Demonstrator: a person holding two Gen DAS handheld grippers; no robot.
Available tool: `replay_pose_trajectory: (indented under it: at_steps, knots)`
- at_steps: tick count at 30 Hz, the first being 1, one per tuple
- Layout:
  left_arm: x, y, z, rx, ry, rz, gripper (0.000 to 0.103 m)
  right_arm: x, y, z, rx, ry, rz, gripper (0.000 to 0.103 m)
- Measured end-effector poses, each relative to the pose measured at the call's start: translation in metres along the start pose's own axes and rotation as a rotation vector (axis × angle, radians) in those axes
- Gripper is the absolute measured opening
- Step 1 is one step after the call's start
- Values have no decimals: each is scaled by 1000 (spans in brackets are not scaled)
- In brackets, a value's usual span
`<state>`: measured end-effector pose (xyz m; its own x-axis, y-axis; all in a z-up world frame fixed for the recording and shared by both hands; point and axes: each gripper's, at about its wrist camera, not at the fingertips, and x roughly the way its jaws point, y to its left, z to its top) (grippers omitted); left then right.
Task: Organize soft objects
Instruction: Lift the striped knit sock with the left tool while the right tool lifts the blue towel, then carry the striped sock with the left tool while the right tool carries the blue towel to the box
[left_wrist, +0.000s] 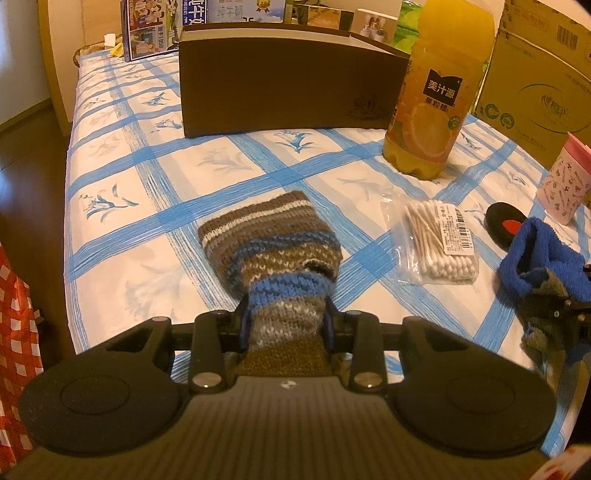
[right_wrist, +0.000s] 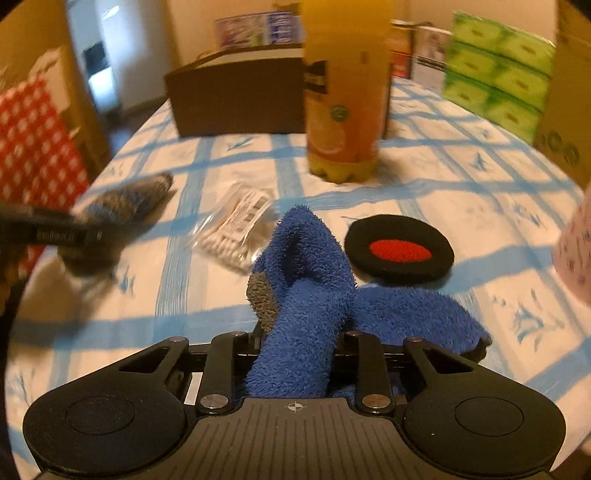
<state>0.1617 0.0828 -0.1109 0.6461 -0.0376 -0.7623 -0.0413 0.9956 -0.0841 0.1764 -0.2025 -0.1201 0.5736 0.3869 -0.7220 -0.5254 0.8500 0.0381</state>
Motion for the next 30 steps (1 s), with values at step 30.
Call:
replay_pose_trajectory:
  at_steps: [30]
  knots:
    - [-3,-5,4,31,31,8,30,-18,-14,10,122,-40,31,26]
